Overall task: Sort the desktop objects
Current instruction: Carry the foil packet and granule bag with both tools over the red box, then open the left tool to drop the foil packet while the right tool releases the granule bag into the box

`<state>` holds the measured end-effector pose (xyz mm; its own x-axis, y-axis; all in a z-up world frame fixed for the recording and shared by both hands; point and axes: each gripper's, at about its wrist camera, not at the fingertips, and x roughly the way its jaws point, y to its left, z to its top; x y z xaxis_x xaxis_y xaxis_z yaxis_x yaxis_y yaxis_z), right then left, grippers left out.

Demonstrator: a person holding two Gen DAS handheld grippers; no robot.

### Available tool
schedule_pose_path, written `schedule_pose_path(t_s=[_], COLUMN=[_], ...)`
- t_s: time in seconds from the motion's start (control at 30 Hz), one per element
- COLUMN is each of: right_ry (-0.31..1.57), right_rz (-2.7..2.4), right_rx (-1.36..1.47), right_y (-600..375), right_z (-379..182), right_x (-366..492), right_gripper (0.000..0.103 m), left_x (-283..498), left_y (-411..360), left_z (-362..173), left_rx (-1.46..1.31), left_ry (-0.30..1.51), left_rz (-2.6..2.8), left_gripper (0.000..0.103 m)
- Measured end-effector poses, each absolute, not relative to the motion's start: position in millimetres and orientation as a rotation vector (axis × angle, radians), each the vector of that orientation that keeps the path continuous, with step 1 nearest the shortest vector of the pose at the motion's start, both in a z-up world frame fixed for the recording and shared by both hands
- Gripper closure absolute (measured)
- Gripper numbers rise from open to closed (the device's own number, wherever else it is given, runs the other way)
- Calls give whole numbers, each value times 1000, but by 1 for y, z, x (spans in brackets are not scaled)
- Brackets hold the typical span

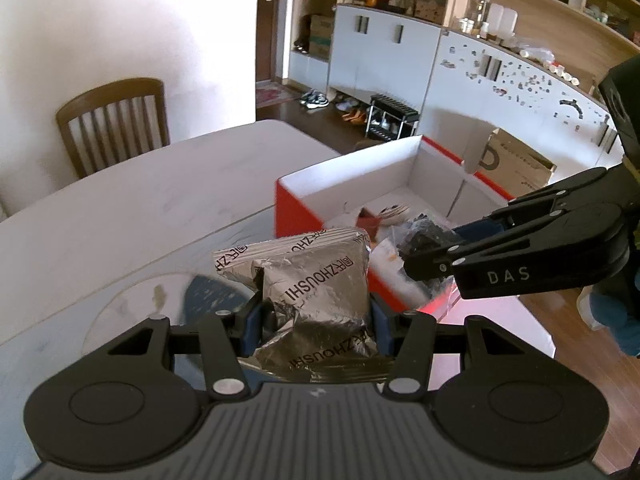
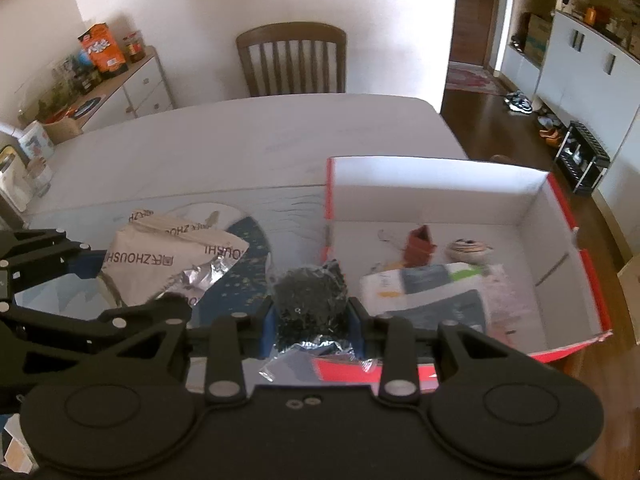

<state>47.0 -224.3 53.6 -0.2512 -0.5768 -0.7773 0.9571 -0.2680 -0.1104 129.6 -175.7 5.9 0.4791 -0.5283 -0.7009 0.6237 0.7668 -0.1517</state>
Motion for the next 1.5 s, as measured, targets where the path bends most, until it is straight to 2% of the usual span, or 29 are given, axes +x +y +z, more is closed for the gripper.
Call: schedule_pose_path(t_s=[0.9,1.5], right_ry=[710,767], right_rz=[-1916,-1888], right_rx=[815,876], right_y=[-195,-212], right_z=[53,18], right_x=[-96,-123], right_gripper=[69,69], left_x=[178,235], left_y=[-308,-347], left_z=[-8,-50], left_rx=[260,336], left_ry=[796,918], left_rz=[-763,-753], left_gripper=[51,51])
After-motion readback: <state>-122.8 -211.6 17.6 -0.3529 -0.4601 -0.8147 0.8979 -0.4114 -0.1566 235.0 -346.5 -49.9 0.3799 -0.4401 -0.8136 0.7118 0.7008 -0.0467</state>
